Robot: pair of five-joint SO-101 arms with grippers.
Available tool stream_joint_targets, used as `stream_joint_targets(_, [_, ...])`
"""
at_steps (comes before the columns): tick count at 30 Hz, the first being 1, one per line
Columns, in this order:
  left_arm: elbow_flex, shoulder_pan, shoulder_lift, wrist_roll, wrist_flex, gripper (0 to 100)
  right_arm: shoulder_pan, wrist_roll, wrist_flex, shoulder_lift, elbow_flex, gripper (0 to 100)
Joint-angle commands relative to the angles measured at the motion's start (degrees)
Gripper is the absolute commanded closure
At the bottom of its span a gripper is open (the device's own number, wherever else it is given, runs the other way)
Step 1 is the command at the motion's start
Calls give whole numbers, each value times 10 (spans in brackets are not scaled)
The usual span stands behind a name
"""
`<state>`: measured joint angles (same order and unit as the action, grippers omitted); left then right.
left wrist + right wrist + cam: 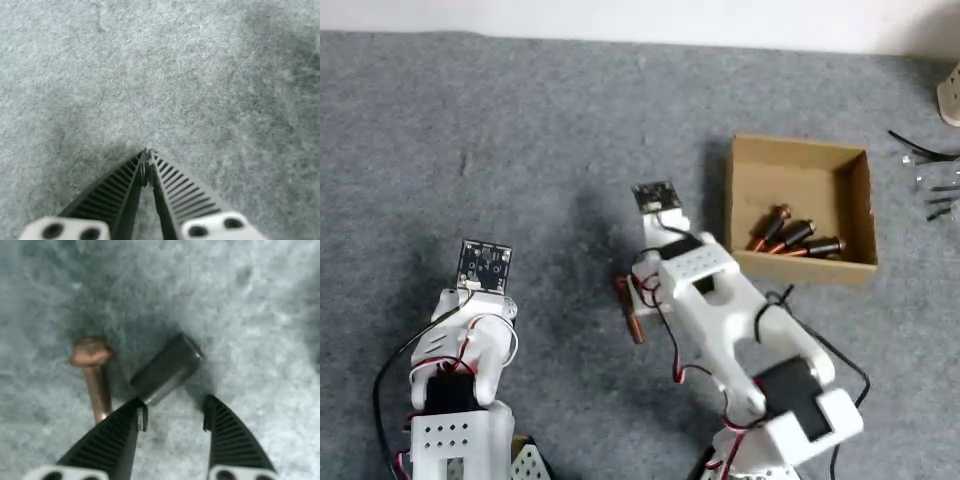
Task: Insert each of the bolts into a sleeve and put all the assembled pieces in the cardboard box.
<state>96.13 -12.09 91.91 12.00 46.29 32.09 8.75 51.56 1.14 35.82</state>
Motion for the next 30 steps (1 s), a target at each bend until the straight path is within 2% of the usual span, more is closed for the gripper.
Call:
stream_joint_targets(1, [-29,-8,4,3,-2,973,5,4,5,30,-29,835])
stream_joint_targets(9, [-29,-8,4,3,-2,973,6,4,5,26,-30,835])
stream_joint_targets(16, [-29,-8,4,3,-2,973,18,1,5,-68,-27,832])
stream_joint_targets(30, [-29,-8,4,3,-2,973,10,6,7,4,-62,831])
